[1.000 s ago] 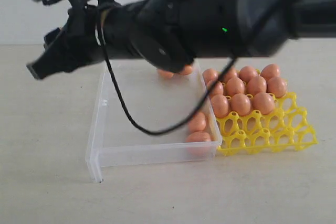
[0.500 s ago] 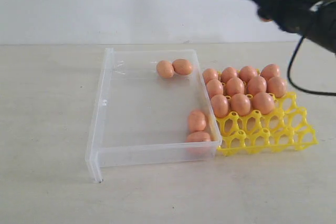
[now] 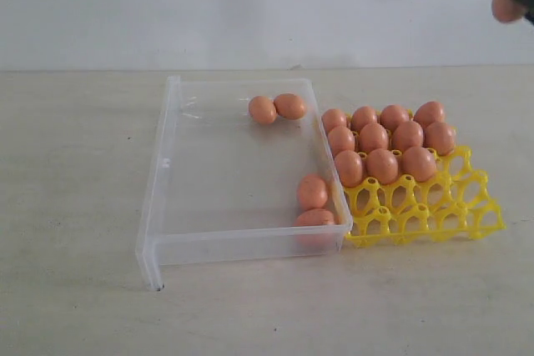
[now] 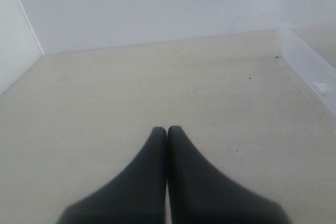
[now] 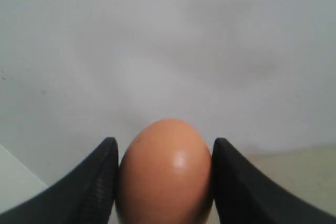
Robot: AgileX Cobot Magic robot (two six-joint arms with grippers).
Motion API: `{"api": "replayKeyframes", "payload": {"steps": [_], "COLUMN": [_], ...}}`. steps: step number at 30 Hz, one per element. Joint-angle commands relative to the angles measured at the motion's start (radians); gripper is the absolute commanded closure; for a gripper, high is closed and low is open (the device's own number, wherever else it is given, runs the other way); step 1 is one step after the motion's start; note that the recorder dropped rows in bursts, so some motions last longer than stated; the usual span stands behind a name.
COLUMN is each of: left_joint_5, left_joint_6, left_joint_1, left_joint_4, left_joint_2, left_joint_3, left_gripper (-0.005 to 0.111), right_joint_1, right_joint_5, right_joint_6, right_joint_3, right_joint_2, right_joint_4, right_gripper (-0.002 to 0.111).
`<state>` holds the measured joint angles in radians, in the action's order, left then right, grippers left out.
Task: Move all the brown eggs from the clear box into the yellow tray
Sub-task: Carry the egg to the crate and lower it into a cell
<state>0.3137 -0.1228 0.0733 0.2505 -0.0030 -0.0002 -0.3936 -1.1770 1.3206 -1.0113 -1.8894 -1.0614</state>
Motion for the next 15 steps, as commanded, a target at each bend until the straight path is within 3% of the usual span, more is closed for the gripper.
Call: {"api": "replayKeyframes", "payload": {"steps": [1, 5, 15], "left_joint_5": [-0.003, -0.003, -0.003], "left_joint_6": [-0.004, -0.004, -0.004], "left_joint_1": [-0.004, -0.004, -0.004], "left_joint_4": [0.002, 0.002, 0.002], "left_joint_2": [0.003, 0.003, 0.003], "left_joint_3": [0.0, 0.0, 0.0], "left_gripper": [0.111, 0.111, 0.111], "right_joint_1": [-0.054, -0.032, 0.031], "right_joint_5": [-0.044, -0.039, 0.133], "right_joint_6": [-0.09, -0.263, -0.357], "right_joint_3": [0.092, 0.192, 0.2], "right_joint_2": [-0.045, -0.058, -0.082], "right_joint_4": [-0.195, -0.172, -0.193], "right_gripper": [0.109, 0.109, 0.109]}}
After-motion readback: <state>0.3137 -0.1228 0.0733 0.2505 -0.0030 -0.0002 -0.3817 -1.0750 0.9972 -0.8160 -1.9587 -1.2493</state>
